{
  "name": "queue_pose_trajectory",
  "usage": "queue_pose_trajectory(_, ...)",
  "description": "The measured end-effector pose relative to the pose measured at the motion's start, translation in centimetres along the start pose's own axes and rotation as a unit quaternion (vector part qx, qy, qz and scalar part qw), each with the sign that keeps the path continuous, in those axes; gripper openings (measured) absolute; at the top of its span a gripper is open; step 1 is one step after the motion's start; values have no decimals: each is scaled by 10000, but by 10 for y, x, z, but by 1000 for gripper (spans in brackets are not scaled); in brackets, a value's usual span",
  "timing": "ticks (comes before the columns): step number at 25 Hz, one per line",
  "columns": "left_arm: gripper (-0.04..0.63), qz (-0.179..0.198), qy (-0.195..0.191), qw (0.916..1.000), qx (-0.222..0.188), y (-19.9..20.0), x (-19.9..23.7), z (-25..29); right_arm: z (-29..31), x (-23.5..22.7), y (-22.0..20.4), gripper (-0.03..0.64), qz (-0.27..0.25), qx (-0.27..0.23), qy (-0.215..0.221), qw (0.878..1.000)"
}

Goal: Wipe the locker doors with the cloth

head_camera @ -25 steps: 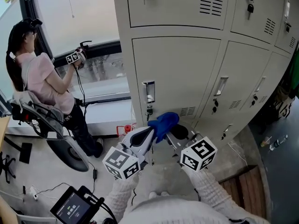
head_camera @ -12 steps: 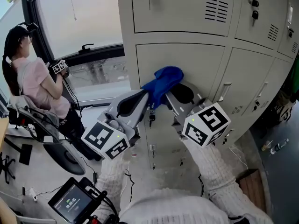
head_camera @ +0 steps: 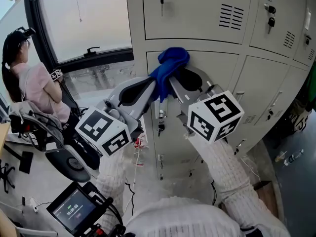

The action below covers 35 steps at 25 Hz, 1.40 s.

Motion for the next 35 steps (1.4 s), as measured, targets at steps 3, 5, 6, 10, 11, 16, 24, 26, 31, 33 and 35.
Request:
queue_pose_trajectory(3,7,78,73,9999,27,2,4,2,3,1,0,52,-144,66,-85,9998)
queue_pose_trajectory(5,8,36,101,9999,-1,3,7,1,4,1,1,52,-147,62,-98,9998)
queue_pose_trajectory(6,8,-15,99,9999,-30,3,7,0,3,1,0,52,-137,60,-98,9998)
queue_pose_trajectory(10,6,-181,30,9997,-167,6,4,-2,1,-1,-1,52,-88,-102,-160,9998)
queue_pose_trajectory(11,6,-181,38,9997,-162,5,4,-2,1,-1,-1,52,-80,-148,-199,9997)
queue_pose_trajectory(16,6,-272,42,9996,-92,-8,2,-6,1,2,-4,52,-58,-230,-287,9993)
queue_pose_trajectory(24,6,-694,127,9975,79,-41,0,-11,-11,9,-39,51,177,-11,-341,9993)
queue_pose_trajectory(26,7,-849,126,9963,55,-49,-2,-11,-14,9,-47,51,211,76,-339,9992)
queue_pose_trajectory(31,6,-1150,177,9931,136,-73,-6,-14,-21,12,-70,52,335,239,-293,9987)
queue_pose_trajectory(33,6,-1353,134,9905,205,-86,-9,-15,-23,13,-81,51,405,318,-284,9983)
queue_pose_trajectory(35,6,-1526,109,9878,287,-99,-12,-17,-27,13,-92,51,483,397,-283,9976)
Point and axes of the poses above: the fingertips, and each gripper's own axes: z forward along the fingers, x to its left, y out of its top, the point moved 2 cm from there along -z, backward along the fingers, and after that the axes turned 5 degrees about -y, right-handed, at the moved point
